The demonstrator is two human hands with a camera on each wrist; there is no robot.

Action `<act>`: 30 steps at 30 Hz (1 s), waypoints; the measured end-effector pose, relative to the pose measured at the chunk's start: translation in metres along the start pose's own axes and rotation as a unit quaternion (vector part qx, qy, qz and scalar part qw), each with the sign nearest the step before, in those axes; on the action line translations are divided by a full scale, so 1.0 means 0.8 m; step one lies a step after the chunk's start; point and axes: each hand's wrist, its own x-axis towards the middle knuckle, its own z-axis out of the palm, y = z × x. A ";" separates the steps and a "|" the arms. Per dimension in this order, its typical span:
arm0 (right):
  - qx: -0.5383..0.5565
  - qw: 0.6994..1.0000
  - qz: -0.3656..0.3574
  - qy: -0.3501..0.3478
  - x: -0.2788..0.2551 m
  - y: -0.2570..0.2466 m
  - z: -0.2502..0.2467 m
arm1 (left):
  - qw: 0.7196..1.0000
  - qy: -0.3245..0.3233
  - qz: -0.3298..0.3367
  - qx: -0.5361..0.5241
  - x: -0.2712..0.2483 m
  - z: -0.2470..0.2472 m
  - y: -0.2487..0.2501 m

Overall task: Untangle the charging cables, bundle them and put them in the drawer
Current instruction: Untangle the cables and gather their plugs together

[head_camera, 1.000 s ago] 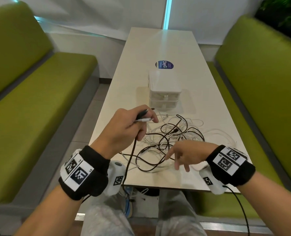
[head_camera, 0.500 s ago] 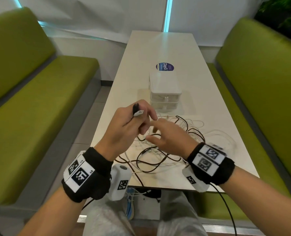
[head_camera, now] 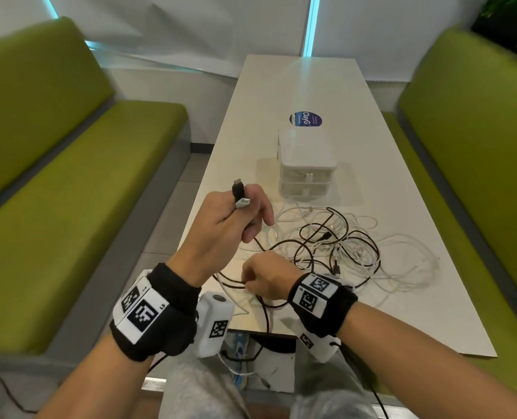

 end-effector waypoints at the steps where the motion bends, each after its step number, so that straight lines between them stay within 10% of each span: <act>1: 0.018 1.000 0.013 0.018 -0.004 0.000 -0.004 | 1.000 0.003 -0.001 0.002 0.000 0.000 -0.001; 7: 0.332 0.938 -0.007 -0.095 -0.056 0.007 -0.043 | 0.999 0.029 -0.019 0.032 0.001 0.003 -0.006; 11: 0.009 0.976 -0.012 -0.218 -0.081 0.024 -0.063 | 0.998 0.040 -0.034 0.044 0.004 0.002 -0.011; 18: -0.020 0.984 0.087 0.151 -0.054 0.038 -0.080 | 0.997 0.034 -0.033 0.057 0.005 0.004 -0.009; 23: -0.099 0.981 0.131 0.101 -0.029 0.048 -0.058 | 0.997 0.028 -0.038 0.064 0.003 0.000 -0.010; 26: 0.074 0.984 0.082 0.140 -0.033 0.057 -0.063 | 0.997 0.031 -0.034 0.066 0.000 -0.005 -0.013; 30: 0.431 0.894 0.012 0.118 -0.063 0.062 -0.096 | 0.996 0.041 -0.039 0.062 0.000 -0.009 -0.017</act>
